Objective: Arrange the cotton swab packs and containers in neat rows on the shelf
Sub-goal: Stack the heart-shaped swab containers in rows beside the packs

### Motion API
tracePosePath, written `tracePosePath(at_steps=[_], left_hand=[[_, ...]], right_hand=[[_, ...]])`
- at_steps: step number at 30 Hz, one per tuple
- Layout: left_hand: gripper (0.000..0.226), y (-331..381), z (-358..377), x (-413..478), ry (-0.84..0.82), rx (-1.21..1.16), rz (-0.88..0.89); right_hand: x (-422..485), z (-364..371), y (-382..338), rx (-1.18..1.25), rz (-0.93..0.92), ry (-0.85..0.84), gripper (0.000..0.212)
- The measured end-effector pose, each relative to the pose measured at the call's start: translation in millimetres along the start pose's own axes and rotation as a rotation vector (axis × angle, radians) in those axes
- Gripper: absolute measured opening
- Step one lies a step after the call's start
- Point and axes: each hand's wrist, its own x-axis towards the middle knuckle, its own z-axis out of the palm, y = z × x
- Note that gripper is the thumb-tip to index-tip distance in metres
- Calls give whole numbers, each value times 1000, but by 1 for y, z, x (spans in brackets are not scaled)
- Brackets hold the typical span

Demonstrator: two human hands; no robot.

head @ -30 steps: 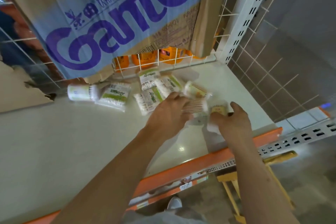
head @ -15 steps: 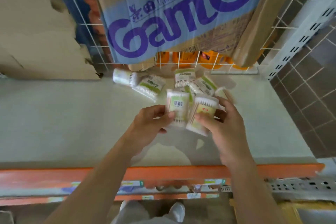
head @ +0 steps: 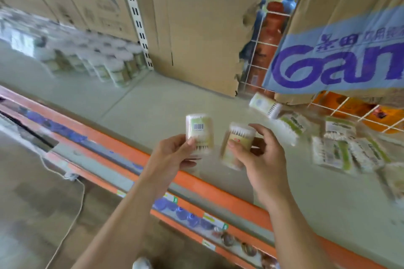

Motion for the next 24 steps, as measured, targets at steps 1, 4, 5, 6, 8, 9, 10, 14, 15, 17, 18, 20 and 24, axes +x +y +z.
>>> tracePosePath(at_steps=[1, 4, 5, 6, 8, 9, 10, 14, 15, 17, 18, 20, 24], left_hand=[[35, 2, -15, -1, 5, -22, 0], [33, 10, -66, -3, 11, -51, -11], [34, 13, -86, -4, 13, -56, -17], [36, 17, -106, -4, 19, -68, -20], [38, 24, -148, -4, 38, -86, -21], [37, 27, -168, -3, 47, -92, -23], [38, 31, -189, -2, 55, -100, -31], [31, 43, -256, 2, 74, -176, -85], [29, 45, -269, 3, 82, -190, -92], [28, 50, -291, 8, 122, -204, -102], [27, 52, -297, 12, 149, -205, -107], [25, 56, -319, 20, 184, -224, -114], [22, 65, -337, 33, 179, -270, -126]], right_hand=[[-1, 16, -2, -2, -12, -5, 46], [-4, 71, -5, -3, -31, -14, 46], [-5, 91, -6, 0, -38, -17, 47], [-5, 112, -6, -3, -48, -17, 47], [-4, 156, -8, -20, -69, -15, 48], [-4, 178, -9, -27, -79, -13, 49], [-4, 200, -9, -32, -85, -9, 51], [-8, 269, -16, -87, -121, 11, 53], [-9, 282, -18, -98, -125, 15, 52], [-7, 304, -22, -122, -126, 17, 52], [-5, 311, -23, -128, -124, 9, 52], [2, 335, -23, -137, -120, 12, 53], [16, 361, -20, -148, -129, 27, 48]])
